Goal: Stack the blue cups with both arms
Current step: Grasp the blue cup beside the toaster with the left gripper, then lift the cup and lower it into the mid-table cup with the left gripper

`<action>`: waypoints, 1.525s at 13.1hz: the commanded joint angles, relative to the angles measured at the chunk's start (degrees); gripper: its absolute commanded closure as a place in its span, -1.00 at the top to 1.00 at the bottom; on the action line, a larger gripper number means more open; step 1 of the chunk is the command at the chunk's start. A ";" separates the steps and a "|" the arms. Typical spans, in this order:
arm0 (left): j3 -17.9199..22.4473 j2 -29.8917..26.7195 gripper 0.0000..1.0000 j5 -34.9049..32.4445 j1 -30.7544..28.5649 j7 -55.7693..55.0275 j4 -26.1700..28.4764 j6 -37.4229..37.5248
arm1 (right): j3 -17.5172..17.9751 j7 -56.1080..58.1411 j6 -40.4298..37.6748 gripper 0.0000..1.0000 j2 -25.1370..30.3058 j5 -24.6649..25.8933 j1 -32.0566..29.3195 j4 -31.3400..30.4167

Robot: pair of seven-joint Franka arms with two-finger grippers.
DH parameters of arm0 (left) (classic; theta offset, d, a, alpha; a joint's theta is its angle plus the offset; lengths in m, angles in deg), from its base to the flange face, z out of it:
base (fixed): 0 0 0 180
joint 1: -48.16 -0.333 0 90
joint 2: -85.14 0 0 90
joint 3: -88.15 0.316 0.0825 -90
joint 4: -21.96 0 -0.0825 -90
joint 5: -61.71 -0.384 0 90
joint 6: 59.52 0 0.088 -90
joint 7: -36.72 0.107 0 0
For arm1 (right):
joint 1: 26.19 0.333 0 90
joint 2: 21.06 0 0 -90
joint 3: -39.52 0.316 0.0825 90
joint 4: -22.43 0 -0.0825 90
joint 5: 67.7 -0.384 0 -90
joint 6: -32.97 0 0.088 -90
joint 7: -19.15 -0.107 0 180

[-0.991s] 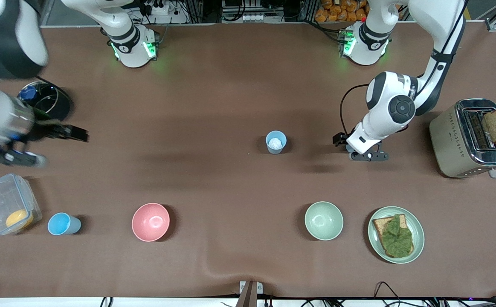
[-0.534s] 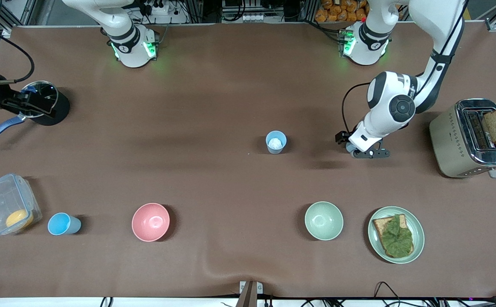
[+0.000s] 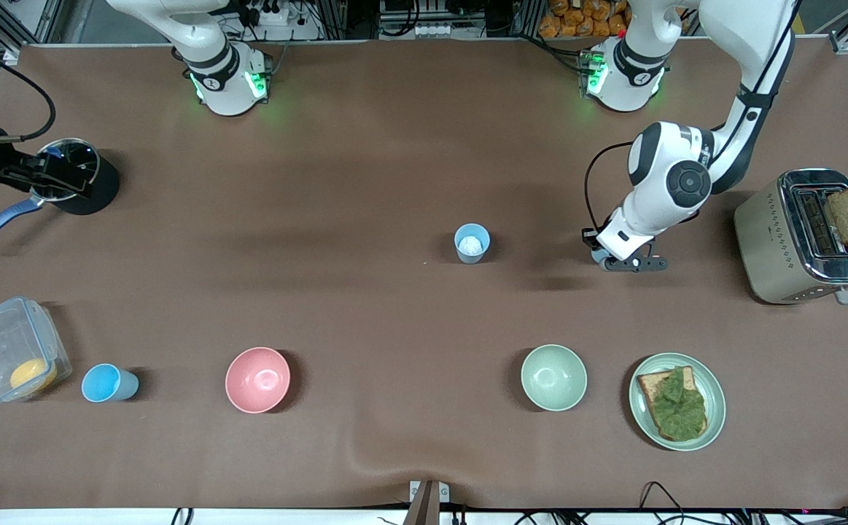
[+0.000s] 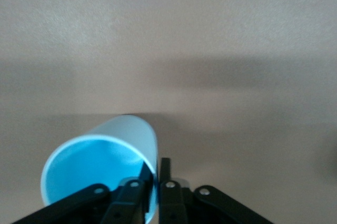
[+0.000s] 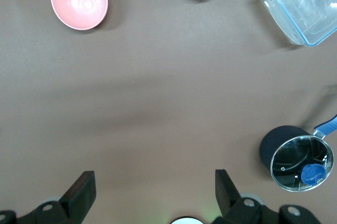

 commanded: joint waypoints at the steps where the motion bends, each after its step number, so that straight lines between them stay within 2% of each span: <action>1: -0.47 -2.87 -1.00 0.86 -0.43 -0.37 0.60 0.32 | 0.88 0.03 -0.33 1.00 -0.55 1.03 -0.90 1.44; 3: -1.26 -5.24 -1.00 0.69 -0.25 -0.37 -1.84 2.77 | 0.88 0.02 -0.33 1.00 -0.64 1.03 -1.16 1.44; 6: -6.35 -7.44 -1.00 0.86 0.79 -2.47 -10.01 9.45 | 0.88 0.11 -0.33 1.00 -0.64 1.03 -1.43 1.44; 9: -7.41 -7.10 -1.00 1.04 7.72 -5.10 -16.78 11.13 | 0.88 0.11 -0.33 1.00 -0.64 0.94 -1.43 1.44; 13: -7.33 -2.18 -1.00 0.69 15.55 -14.16 -22.33 11.13 | 0.88 0.02 -0.42 1.00 -0.72 0.94 -1.34 1.26; 16: -7.15 4.31 -1.00 0.07 20.64 -18.54 -26.36 11.05 | 0.79 -0.06 -0.42 1.00 -0.64 0.94 -1.08 1.35; 18: -6.89 7.05 -1.00 -2.03 22.33 -21.10 -28.31 11.05 | 0.88 0.02 -0.42 1.00 -0.64 0.94 -1.16 1.35; 20: -6.80 6.97 -1.00 -2.39 22.25 -21.02 -28.05 10.96 | 0.88 -0.06 -0.42 1.00 -0.64 0.94 -1.25 1.35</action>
